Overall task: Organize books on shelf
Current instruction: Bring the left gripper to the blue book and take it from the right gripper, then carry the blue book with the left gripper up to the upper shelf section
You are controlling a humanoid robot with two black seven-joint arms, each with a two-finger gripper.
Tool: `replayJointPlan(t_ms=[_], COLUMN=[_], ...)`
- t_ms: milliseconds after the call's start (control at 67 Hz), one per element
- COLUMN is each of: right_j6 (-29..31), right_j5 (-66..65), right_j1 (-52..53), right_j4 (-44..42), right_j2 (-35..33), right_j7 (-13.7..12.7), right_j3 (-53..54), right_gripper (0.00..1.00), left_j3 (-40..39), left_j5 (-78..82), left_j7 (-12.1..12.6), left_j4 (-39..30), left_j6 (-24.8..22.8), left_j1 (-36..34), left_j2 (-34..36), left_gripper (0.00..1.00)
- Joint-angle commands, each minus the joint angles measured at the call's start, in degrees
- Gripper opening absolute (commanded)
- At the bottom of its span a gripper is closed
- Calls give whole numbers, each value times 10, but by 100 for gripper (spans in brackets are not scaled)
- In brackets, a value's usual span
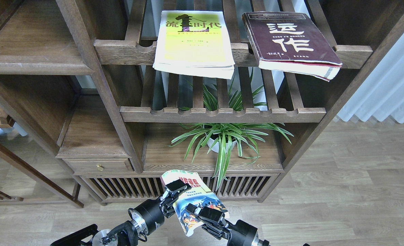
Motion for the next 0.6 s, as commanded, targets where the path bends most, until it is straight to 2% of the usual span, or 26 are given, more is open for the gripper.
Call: replayJointPlan(t_ms=[0,60,194,328,477,537,552,582], right_j6=[0,0,0,0,0,0,0,0], right_j5=[5,5,5,4,4,4,4,4], right_j1=[8,15,29,35,36,36,36,36], right_j4=[-2,-11,-43,-69,-81,-81,-81,-82], right_j2=[0,0,0,0,0,0,0,0], right_j7=[10,11,11,12,27,30,31,31], right_j3=[2,4,4,4,0,0,-1,-1], right_gripper=[100,100,100,100,100,100,100,100], left_j3=[3,4,7,4,-5,-8,-12,-13], left_j5=[1,0,7,24,39,43,46,49], left_j7=[15,26,35,37,39,43,50,57], left_j4=[-1,-3,-10,-32,-57,-68,-81,-91], left_j6=[0,0,0,0,0,0,0,0], left_j1=[1,2,4,5,4,3,4,3], left_j2=[0,2,75,168,277,314,350,378], left_gripper=[0,0,0,0,0,0,0,0])
